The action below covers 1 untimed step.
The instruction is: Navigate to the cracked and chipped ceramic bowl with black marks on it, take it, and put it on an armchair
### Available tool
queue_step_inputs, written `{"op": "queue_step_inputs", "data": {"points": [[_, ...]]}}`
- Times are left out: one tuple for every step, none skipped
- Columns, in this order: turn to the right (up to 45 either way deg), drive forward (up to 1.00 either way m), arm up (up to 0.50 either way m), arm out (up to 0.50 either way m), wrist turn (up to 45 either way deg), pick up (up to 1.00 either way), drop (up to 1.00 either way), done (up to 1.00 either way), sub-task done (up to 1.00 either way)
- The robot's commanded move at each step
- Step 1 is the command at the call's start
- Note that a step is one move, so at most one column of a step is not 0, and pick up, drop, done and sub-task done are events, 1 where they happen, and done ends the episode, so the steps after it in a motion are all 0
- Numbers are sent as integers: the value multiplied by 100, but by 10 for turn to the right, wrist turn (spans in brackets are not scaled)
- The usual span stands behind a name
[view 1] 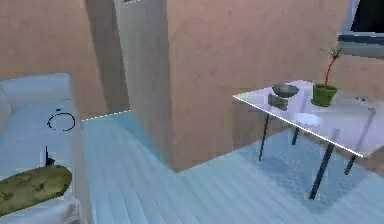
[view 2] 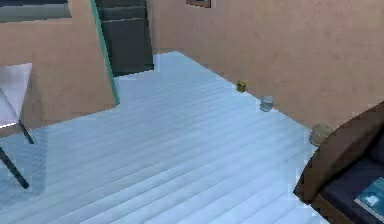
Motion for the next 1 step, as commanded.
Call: {"op": "queue_step_inputs", "data": {"points": [[270,0,0,0,0,0,0,0,0]]}}
